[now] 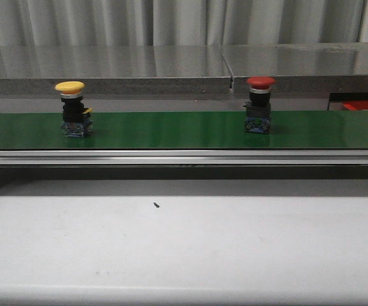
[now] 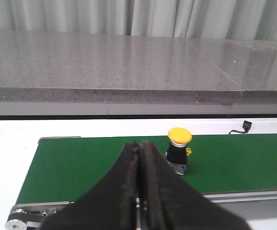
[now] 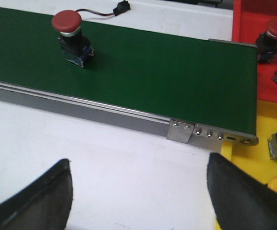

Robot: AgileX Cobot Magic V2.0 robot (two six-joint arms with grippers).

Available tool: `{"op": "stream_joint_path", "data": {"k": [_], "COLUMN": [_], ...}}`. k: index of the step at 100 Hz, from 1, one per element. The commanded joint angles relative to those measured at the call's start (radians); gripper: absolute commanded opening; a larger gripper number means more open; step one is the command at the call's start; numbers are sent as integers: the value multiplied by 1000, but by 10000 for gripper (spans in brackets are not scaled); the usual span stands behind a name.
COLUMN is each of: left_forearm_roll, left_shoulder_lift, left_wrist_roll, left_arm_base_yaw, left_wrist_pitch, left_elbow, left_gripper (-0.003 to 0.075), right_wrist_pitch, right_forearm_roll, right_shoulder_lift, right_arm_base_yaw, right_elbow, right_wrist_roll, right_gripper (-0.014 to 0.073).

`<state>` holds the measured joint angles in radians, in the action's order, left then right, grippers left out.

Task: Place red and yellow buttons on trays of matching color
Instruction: 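Move the right gripper down toward the red button nearing the belt's end, then grasp the red button with the right gripper and lift it off the belt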

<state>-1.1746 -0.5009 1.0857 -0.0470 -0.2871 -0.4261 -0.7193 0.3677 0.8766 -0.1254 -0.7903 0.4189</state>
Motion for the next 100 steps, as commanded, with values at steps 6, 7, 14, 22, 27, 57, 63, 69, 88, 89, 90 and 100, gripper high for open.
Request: {"op": "stream_joint_path", "data": {"k": [6,7,14,22,27,57,63,69,88,89,90,100], "left_forearm_roll": [-30,-30,-30,-30,-30,-30,-30,-30,-30,-30,-30,-30], "left_shoulder_lift": [-3,-3,-3,-3,-3,-3,-3,-3,-3,-3,-3,-3], "left_wrist_roll": [-3,-3,-3,-3,-3,-3,-3,-3,-3,-3,-3,-3], "left_arm_base_yaw": [7,7,7,7,7,7,7,7,7,7,7,7], "left_wrist_pitch": [35,35,35,35,35,35,35,35,35,35,35,35], "left_elbow": [-25,-25,-25,-25,-25,-25,-25,-25,-25,-25,-25,-25], "left_gripper": [-19,-19,-19,-19,-19,-19,-19,-19,-19,-19,-19,-19], "right_wrist_pitch": [53,52,50,57,60,36,23,13,3,-1,-2,-21], "right_forearm_roll": [26,26,26,26,25,25,25,25,25,25,25,25], "right_shoulder_lift": [183,193,288,395,456,762,804,845,916,917,918,918], "right_arm_base_yaw": [11,14,37,71,88,172,182,183,181,181,181,179], "right_elbow": [-132,-137,-193,-256,-294,-535,-580,-622,-700,-701,-704,-709], "right_wrist_roll": [42,44,56,74,80,89,89,89,89,89,89,88], "right_gripper": [579,579,579,579,579,579,579,579,528,510,498,285]}}
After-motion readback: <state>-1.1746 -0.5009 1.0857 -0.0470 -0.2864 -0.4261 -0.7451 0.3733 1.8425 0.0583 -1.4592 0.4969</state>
